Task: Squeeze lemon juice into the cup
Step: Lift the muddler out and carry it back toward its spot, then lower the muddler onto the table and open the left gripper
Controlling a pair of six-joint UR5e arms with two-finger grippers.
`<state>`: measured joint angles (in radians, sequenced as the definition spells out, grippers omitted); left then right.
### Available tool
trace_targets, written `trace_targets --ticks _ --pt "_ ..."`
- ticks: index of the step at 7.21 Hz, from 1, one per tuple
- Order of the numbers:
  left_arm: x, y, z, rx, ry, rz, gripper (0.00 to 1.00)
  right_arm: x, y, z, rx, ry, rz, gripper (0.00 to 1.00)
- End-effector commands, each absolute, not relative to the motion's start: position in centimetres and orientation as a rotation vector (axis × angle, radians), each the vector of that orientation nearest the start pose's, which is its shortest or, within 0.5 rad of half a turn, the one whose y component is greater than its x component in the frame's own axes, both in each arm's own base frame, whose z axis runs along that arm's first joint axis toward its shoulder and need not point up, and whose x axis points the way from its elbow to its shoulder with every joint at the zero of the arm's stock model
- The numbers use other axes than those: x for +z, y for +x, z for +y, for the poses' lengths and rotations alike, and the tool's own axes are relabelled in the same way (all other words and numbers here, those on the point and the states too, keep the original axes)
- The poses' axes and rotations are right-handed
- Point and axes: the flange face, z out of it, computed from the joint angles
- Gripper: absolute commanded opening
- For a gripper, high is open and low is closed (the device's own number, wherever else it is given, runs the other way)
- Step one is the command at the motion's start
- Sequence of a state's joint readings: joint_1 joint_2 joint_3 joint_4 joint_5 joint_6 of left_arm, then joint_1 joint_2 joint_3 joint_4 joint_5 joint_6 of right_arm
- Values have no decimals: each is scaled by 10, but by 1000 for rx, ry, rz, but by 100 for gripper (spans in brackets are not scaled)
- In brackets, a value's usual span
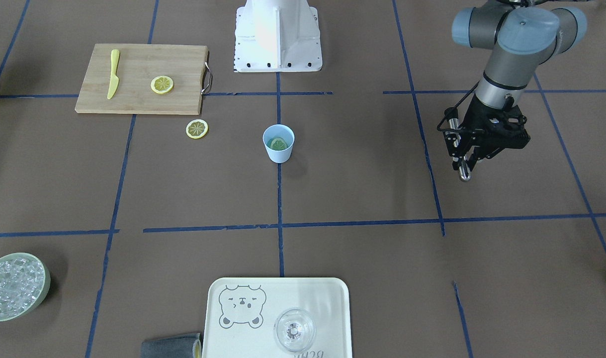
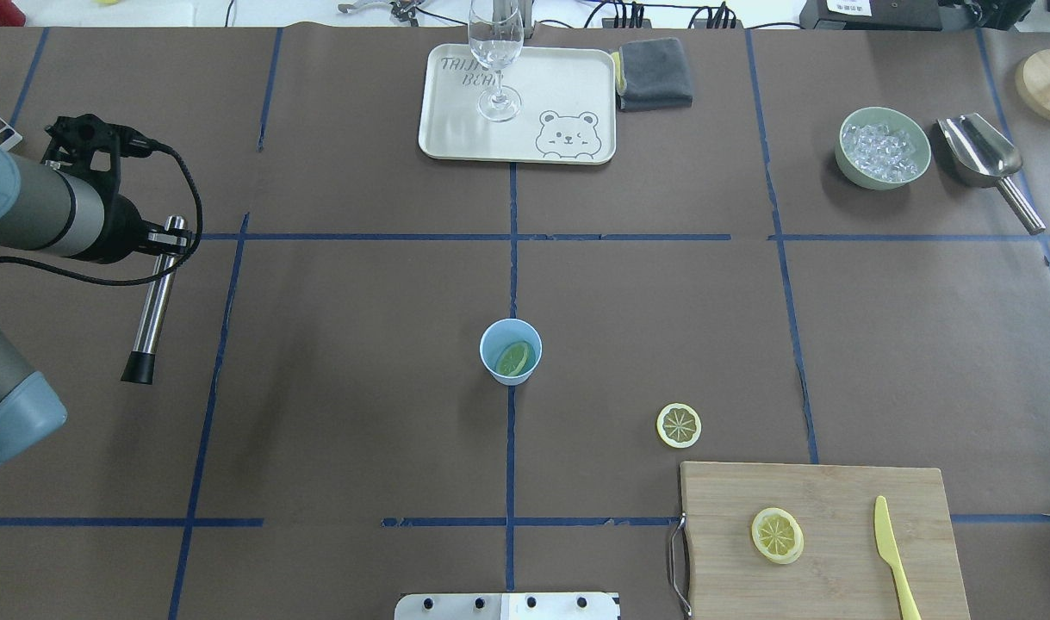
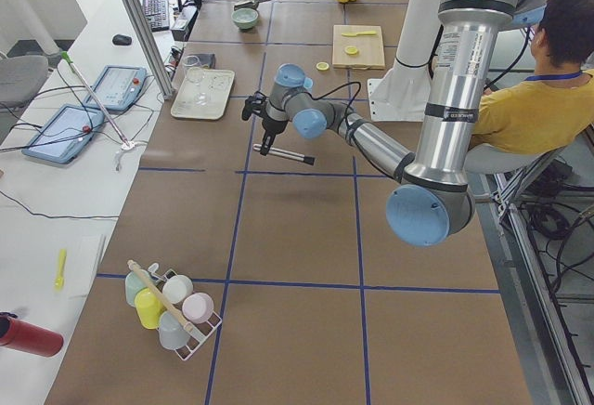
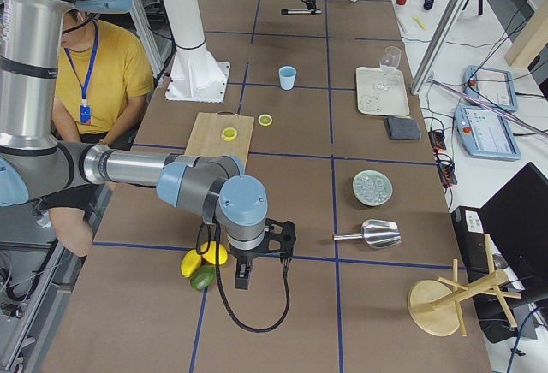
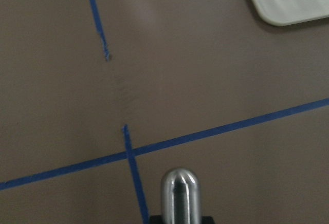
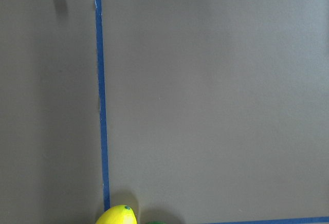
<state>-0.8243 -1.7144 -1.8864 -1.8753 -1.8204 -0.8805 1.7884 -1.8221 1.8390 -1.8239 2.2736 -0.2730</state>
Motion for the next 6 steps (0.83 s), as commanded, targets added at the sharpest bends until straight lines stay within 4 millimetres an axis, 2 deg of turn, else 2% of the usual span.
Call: trace_targets --ticks 1,2,3,6 --pt "458 302 -488 -156 297 644 0 665 147 -342 30 -51 -729 100" --pt "475 306 -491 -172 278 617 0 665 147 -342 29 -52 -726 100" --pt "482 309 -493 -181 278 601 0 666 147 -342 30 -53 -726 100" --pt "489 336 -477 -124 281 603 0 665 147 -342 28 -51 -726 100"
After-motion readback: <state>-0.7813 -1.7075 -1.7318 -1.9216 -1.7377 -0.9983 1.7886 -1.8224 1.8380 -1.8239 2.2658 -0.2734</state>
